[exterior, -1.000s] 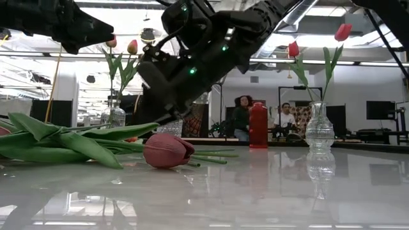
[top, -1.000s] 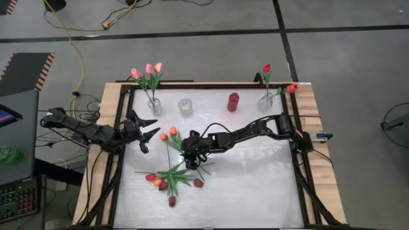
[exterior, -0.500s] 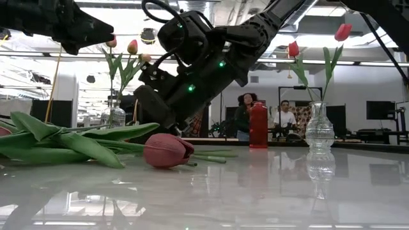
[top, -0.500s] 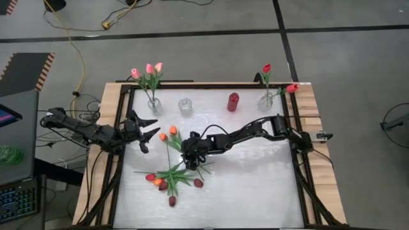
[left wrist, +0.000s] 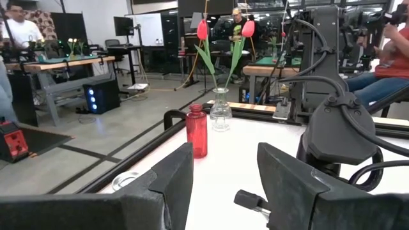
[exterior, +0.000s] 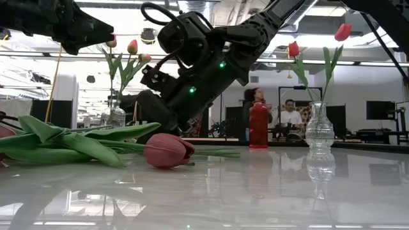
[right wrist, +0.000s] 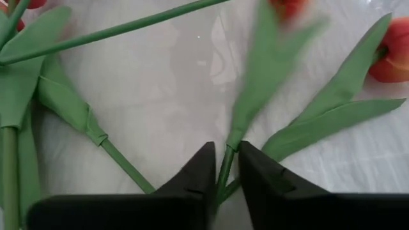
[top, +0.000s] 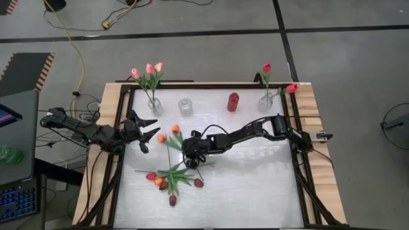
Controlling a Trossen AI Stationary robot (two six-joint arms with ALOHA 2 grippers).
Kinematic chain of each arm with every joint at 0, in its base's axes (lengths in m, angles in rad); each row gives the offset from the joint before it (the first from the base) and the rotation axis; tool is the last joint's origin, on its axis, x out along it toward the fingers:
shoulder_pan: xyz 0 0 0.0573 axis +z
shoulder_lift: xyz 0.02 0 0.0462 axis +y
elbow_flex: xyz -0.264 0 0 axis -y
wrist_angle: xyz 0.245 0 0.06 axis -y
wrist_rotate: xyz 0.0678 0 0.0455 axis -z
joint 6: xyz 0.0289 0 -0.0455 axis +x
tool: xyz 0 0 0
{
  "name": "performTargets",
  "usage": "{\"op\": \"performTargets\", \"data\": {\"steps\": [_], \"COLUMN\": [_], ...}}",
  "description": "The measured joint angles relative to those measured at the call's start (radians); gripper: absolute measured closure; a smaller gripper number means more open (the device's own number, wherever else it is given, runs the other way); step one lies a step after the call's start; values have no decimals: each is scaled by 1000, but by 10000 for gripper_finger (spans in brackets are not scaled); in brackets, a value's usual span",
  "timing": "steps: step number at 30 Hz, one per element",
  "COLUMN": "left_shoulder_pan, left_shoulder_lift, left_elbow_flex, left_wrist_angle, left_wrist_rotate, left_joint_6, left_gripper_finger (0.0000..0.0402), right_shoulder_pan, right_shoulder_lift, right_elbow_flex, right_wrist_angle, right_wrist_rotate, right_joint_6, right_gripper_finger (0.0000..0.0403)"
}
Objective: Sort flowers into vase by color
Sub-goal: Put the orange flower into the middle transparent vase
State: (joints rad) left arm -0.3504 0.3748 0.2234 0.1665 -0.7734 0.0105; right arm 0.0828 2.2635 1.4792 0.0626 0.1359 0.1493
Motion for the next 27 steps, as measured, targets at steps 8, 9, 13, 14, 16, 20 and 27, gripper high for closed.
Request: {"op": "performTargets", "data": {"steps": [8, 9, 13, 14, 16, 20, 27], "left_shoulder_pan": [0, 0, 0, 0, 0, 0, 0], "left_shoulder_lift": [0, 0, 0, 0, 0, 0, -2], "left_elbow_flex": [0, 0, 0, 0, 0, 0, -1], "left_wrist_angle": [0, 0, 1, 2, 2, 9, 27], "left_wrist_rotate": [0, 0, 0, 0, 0, 0, 2], "left_joint_6": [0, 0, 0, 0, 0, 0, 4], "left_gripper_finger": [239, 239, 239, 239, 239, 239, 239], "right_shoulder_pan": [-9, -12, -13, -13, -13, -14, -23], "right_shoulder_lift": [-3, -3, -11, -11, -28, -62, -151], "right_elbow_flex": [0, 0, -1, -1, -2, -3, -2], "right_wrist_angle": [-5, -5, -19, -20, -51, -116, -240], "right_wrist_rotate": [-3, -3, -7, -7, -7, -7, -6], "right_joint_6": [35, 37, 37, 37, 37, 36, 6], "right_gripper_finger": [378, 378, 378, 378, 378, 378, 378]}}
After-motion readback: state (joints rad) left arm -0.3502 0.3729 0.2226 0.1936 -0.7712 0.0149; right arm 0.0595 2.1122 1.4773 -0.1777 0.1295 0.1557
